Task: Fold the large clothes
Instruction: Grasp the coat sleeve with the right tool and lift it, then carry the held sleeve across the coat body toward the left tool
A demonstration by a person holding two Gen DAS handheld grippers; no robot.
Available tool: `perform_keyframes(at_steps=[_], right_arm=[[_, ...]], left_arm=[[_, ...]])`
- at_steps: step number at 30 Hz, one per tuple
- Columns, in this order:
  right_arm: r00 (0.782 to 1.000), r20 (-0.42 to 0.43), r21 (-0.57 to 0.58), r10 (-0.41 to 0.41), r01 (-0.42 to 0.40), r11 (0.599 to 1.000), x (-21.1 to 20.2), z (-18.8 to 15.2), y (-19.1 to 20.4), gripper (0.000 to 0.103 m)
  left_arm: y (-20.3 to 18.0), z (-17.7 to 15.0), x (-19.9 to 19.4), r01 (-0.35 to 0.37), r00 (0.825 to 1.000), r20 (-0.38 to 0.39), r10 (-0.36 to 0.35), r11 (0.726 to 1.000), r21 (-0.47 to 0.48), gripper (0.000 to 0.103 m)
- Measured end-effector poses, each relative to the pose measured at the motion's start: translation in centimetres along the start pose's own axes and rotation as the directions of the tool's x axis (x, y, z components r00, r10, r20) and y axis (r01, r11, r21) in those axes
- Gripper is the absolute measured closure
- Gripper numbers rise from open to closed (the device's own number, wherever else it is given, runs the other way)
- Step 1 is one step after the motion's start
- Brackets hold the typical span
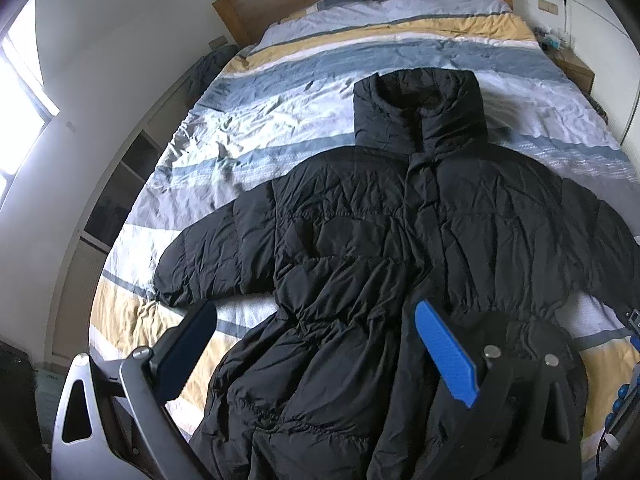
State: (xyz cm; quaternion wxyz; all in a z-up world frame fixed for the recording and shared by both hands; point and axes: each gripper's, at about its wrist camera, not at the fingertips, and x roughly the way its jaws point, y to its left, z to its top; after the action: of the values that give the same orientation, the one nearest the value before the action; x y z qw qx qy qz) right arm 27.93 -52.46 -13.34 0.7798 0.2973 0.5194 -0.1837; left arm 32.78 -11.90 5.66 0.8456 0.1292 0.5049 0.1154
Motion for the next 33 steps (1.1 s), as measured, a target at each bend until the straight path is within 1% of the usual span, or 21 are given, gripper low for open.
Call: perform_keyframes(at_steps=[3,7,10,12,14,15,20,22,24,25,27,28,29,30,31,33], right_arm=[[0.999,-0.001,0.066,0.033,-0.033,0.997,0.9,0.0,-2.0,0.0],[0.995,0.016,0.215,0.099,-0.1,0.971,2.0,0.1,-5.6,0.001],[0.989,0.056,0.343,0.138,-0.148,0.928,2.9,0.4,-8.6,0.004],[0.983,0.081,0.404,0.166,-0.185,0.896,3.5,0.6,-10.0,0.011],[0.975,0.11,0.465,0.192,-0.222,0.857,4.1,0.8,-11.3,0.014],[0.969,0.131,0.494,0.209,-0.246,0.834,4.4,0.9,-11.9,0.014],[0.945,0.214,0.577,0.246,-0.325,0.749,5.0,2.0,-13.7,0.016],[0.933,0.251,0.598,0.257,-0.358,0.717,5.2,2.6,-14.2,0.023],[0.923,0.275,0.609,0.27,-0.384,0.694,5.3,3.2,-14.5,0.036],[0.919,0.283,0.611,0.276,-0.394,0.687,5.4,3.6,-14.5,0.04],[0.901,0.305,0.6,0.307,-0.432,0.673,5.5,4.3,-14.8,0.061],[0.897,0.31,0.595,0.315,-0.442,0.672,5.5,4.6,-14.7,0.067],[0.891,0.317,0.583,0.325,-0.453,0.674,5.3,5.0,-14.4,0.078],[0.886,0.323,0.571,0.332,-0.463,0.678,5.0,5.3,-14.0,0.085],[0.88,0.33,0.555,0.341,-0.473,0.684,4.6,5.5,-13.6,0.086],[0.864,0.346,0.515,0.365,-0.5,0.696,3.1,5.2,-13.2,0.09]], left_arm=[[0.2,-0.2,0.8,0.014,1.0,-0.025,-0.014,1.0,-0.011,0.003],[0.7,-0.5,1.9,0.041,0.997,-0.063,-0.044,0.998,-0.052,0.003],[1.5,-0.9,2.7,0.046,0.995,-0.086,-0.054,0.995,-0.086,0.003],[2.1,-1.2,3.0,0.031,0.994,-0.098,-0.04,0.995,-0.097,0.003],[2.9,-1.5,3.4,0.027,0.993,-0.11,-0.04,0.993,-0.116,0.003],[3.3,-1.6,3.5,0.026,0.993,-0.115,-0.041,0.992,-0.126,0.003],[5.3,-2.6,4.1,0.005,0.989,-0.141,-0.031,0.983,-0.183,0.003],[5.7,-3.0,4.4,-0.005,0.988,-0.154,-0.026,0.981,-0.194,0.003],[6.0,-3.3,4.5,-0.009,0.986,-0.164,-0.025,0.98,-0.201,0.003],[6.0,-3.5,4.6,-0.013,0.986,-0.168,-0.022,0.979,-0.202,0.003],[6.2,-3.9,4.6,-0.013,0.985,-0.172,-0.023,0.979,-0.204,0.003],[6.3,-4.0,4.7,-0.008,0.984,-0.173,-0.029,0.978,-0.209,0.003],[6.5,-4.2,4.6,0.005,0.984,-0.17,-0.044,0.975,-0.221,0.003],[6.7,-4.4,4.5,0.027,0.985,-0.158,-0.067,0.97,-0.242,0.003],[6.9,-4.5,4.3,0.035,0.986,-0.147,-0.075,0.967,-0.254,0.003],[7.4,-4.6,3.6,0.031,0.991,-0.113,-0.065,0.959,-0.281,0.003]])
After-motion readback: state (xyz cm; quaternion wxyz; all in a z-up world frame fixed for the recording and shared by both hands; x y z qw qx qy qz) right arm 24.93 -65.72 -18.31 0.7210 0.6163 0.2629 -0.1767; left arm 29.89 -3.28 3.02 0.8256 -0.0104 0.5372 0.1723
